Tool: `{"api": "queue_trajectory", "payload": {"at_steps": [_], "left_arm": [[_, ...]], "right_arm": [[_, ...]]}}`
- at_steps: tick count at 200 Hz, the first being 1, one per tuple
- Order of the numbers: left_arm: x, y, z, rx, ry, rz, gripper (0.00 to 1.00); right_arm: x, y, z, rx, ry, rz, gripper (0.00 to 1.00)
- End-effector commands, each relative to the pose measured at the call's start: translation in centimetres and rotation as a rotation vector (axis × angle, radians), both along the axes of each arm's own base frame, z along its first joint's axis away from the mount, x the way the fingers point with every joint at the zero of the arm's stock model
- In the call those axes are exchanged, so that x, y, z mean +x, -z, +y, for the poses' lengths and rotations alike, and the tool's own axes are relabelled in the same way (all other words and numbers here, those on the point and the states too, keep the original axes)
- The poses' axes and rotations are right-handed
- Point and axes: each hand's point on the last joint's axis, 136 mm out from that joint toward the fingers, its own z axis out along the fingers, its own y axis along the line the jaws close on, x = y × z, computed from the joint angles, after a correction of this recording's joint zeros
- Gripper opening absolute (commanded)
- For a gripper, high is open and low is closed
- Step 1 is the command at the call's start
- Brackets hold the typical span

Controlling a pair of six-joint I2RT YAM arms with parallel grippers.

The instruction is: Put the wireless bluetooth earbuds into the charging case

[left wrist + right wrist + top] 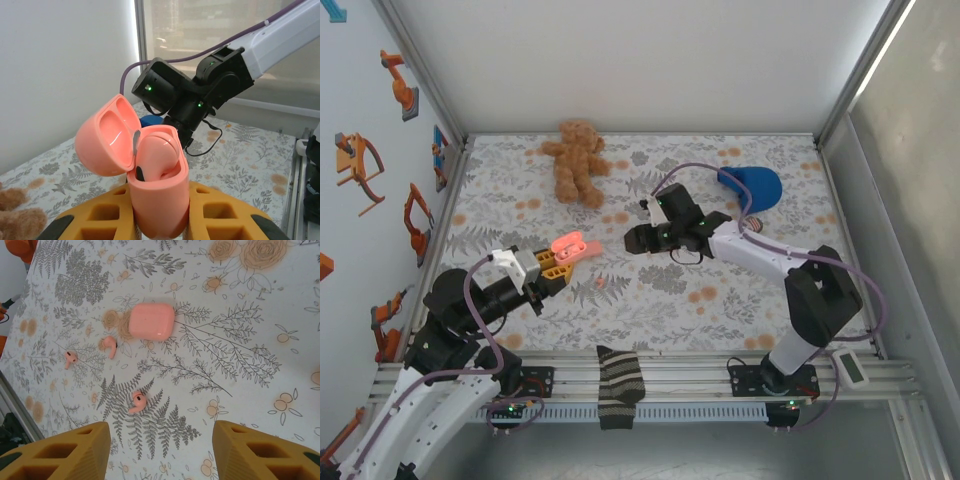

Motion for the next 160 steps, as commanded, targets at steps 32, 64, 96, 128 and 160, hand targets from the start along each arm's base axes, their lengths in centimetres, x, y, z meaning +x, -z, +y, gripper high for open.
{"api": "queue_trajectory", "payload": {"at_steps": [32,64,96,128,160], "left_arm": [[-0.3,-1.3,0.0,-0.010,0.012,-0.046,0.19],[-0.3,-1.2,-0.1,-0.008,0.015,-0.046,0.19],[-0.2,-1.0,-0.2,-0.005,0.017,-0.047,0.19],[-0.1,-0.8,-0.3,-0.002,0.016,-0.044,0.19],[-0.1,-0.9,-0.3,-0.003,0.018,-0.048,0.19]], "right_arm": [[-1.0,3.0,3.1,0.011,-0.017,0.115,0.50],[-1.4,4.9,4.5,-0.010,-0.030,0.158,0.46],[-2.1,6.3,6.0,-0.018,-0.055,0.193,0.43],[-2.9,7.3,7.1,-0.043,-0.083,0.204,0.42],[-3.5,8.0,7.7,-0.066,-0.101,0.208,0.41]]}}
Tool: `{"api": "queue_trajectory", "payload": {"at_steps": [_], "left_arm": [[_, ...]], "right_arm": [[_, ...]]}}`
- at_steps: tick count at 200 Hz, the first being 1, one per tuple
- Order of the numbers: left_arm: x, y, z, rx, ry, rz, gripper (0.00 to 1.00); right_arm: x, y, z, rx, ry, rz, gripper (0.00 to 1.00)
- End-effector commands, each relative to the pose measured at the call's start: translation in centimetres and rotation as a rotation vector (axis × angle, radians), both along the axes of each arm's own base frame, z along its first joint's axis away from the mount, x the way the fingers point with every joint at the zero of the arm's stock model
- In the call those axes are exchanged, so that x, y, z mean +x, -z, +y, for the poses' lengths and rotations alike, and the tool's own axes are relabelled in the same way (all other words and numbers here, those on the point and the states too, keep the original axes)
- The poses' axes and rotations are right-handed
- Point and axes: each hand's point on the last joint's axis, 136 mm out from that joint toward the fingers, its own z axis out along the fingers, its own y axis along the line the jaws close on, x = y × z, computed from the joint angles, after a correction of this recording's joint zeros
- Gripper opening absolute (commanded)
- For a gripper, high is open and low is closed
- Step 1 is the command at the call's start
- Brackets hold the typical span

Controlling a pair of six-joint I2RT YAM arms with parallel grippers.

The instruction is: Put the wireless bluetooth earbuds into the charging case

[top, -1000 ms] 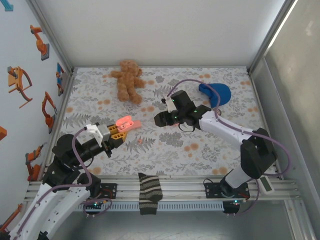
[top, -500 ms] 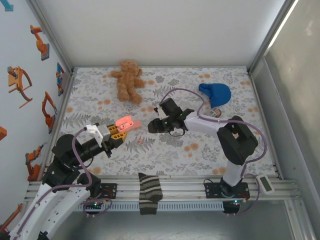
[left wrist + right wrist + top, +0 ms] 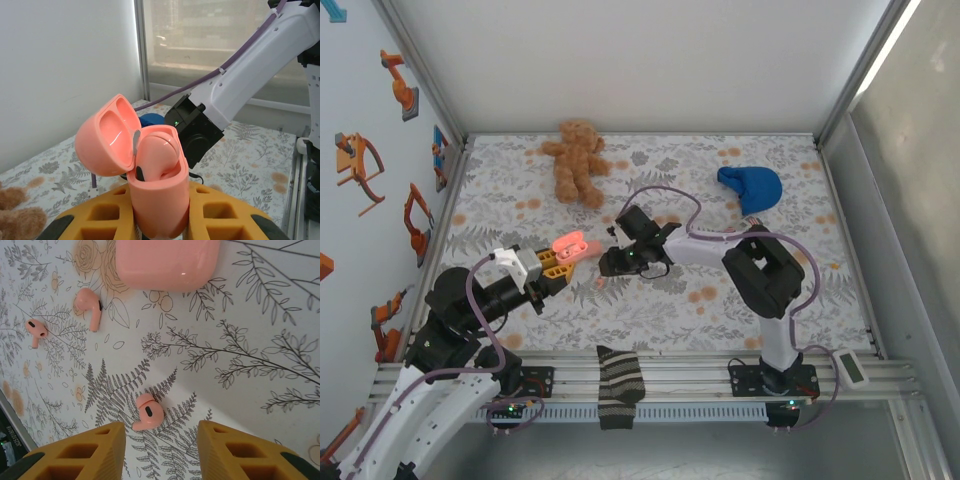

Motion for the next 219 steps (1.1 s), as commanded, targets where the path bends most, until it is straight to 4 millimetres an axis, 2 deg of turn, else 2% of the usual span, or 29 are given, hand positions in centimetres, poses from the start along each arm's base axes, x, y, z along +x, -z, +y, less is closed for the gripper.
{"api": "queue_trajectory", "payload": {"at_steps": [1,65,219], "left_arm": [[-0.3,-1.1,-0.1,-0.011,0.017,-0.050,0.19],[-0.5,-1.2,0.0,-0.015,0.016,-0.058,0.19],[-0.6,-1.2,0.1,-0.016,0.015,-0.059,0.19]], "right_arm": [[-0.1,-0.4,0.9,0.004,-0.013,-0.001,0.41],[-1.0,0.6,2.2,-0.018,-0.052,0.009,0.40],[-1.9,2.4,2.3,-0.134,-0.090,-0.003,0.34]]}}
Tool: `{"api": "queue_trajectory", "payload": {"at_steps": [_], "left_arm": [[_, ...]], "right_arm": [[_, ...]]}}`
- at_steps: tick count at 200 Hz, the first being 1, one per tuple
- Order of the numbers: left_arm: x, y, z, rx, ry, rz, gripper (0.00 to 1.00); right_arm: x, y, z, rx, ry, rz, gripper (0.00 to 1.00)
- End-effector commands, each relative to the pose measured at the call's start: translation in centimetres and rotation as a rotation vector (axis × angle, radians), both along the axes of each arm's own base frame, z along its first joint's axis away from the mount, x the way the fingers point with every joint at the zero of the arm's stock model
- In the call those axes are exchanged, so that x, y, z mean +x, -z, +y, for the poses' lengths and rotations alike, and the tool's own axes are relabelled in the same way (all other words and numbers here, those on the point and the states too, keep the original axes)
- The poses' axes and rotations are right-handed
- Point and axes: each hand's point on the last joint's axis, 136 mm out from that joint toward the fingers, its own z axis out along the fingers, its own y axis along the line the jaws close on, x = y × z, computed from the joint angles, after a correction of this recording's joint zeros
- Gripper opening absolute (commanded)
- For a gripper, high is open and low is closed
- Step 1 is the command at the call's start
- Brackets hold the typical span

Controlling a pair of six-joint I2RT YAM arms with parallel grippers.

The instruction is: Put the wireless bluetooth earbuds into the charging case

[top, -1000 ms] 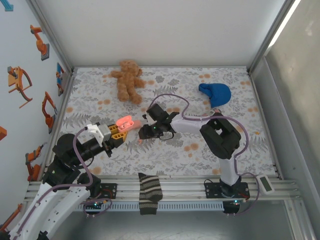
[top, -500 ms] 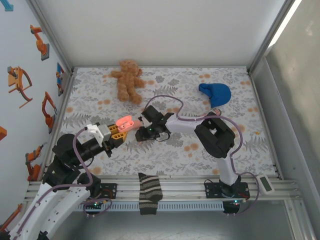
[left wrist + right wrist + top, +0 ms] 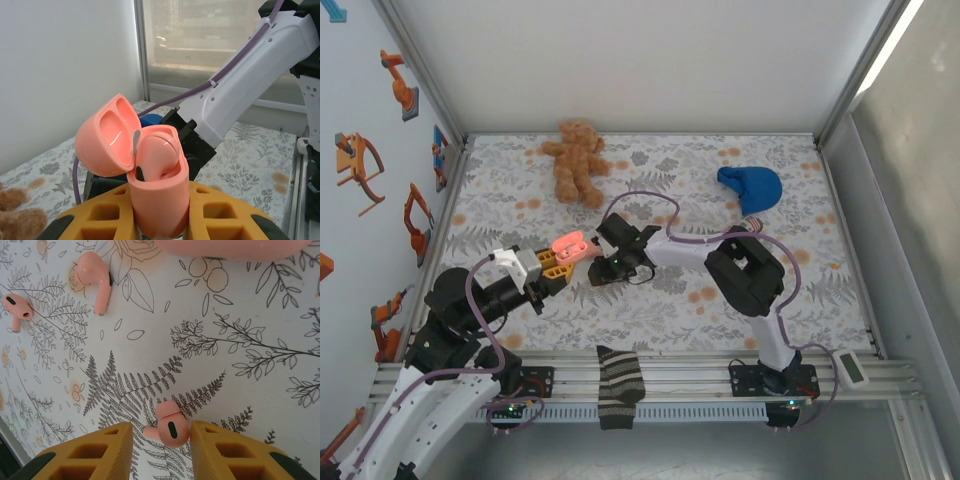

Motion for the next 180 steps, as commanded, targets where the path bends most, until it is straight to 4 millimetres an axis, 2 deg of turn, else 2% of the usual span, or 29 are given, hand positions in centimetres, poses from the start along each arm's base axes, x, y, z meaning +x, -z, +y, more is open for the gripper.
{"api": "queue_trajectory", "payload": {"at_steps": [1,121,180], "left_arm": [[-0.5,-1.1,0.1,-0.016,0.014,-0.054,0.19],[-0.6,-1.2,0.2,-0.022,0.010,-0.061,0.19],[-0.7,-1.2,0.3,-0.022,0.007,-0.062,0.19]], "right_arm": [[0.0,0.7,-0.2,-0.051,-0.012,-0.012,0.34],[-1.0,2.2,0.3,-0.134,-0.058,-0.029,0.28],[-1.0,2.0,0.4,-0.133,-0.062,-0.035,0.21]]}}
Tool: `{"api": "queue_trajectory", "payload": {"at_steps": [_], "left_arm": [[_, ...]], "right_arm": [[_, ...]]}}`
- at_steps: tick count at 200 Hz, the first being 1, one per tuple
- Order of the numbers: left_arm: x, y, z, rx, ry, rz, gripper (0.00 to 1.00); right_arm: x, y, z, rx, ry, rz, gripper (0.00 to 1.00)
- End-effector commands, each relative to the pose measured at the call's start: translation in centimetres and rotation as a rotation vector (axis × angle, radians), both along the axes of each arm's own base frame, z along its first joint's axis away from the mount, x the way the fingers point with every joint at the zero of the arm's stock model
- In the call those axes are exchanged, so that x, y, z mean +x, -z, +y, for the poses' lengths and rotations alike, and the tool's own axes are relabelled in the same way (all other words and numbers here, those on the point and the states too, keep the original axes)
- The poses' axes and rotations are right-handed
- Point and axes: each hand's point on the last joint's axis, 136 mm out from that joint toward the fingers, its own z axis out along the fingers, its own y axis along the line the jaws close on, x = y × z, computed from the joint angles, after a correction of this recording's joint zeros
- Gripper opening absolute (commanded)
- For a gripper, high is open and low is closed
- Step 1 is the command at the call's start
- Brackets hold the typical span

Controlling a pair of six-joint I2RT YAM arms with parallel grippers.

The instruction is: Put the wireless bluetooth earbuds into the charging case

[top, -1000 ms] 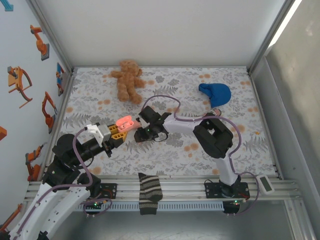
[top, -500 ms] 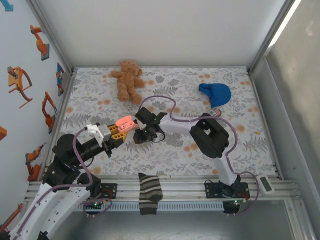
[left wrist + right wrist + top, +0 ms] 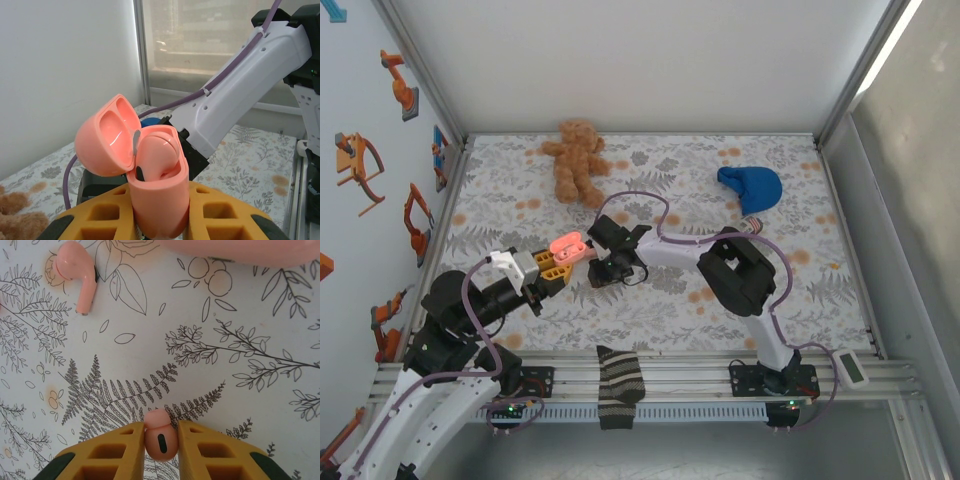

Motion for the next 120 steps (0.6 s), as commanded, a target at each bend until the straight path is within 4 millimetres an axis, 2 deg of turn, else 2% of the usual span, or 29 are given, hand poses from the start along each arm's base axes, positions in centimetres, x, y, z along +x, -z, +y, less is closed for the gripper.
{"api": "queue_trajectory", "payload": {"at_steps": [1,56,120], "left_arm": [[-0.3,-0.8,0.1,-0.011,0.008,-0.046,0.19],[-0.3,-0.8,0.1,-0.011,0.007,-0.045,0.19],[-0.1,-0.7,0.0,-0.012,0.005,-0.030,0.19]], "right_arm": [[-1.1,1.1,0.0,-0.040,-0.025,0.020,0.21],[-0.6,-0.6,0.1,-0.018,-0.038,-0.029,0.19],[0.3,-4.2,-1.3,0.007,-0.058,-0.140,0.19]]}}
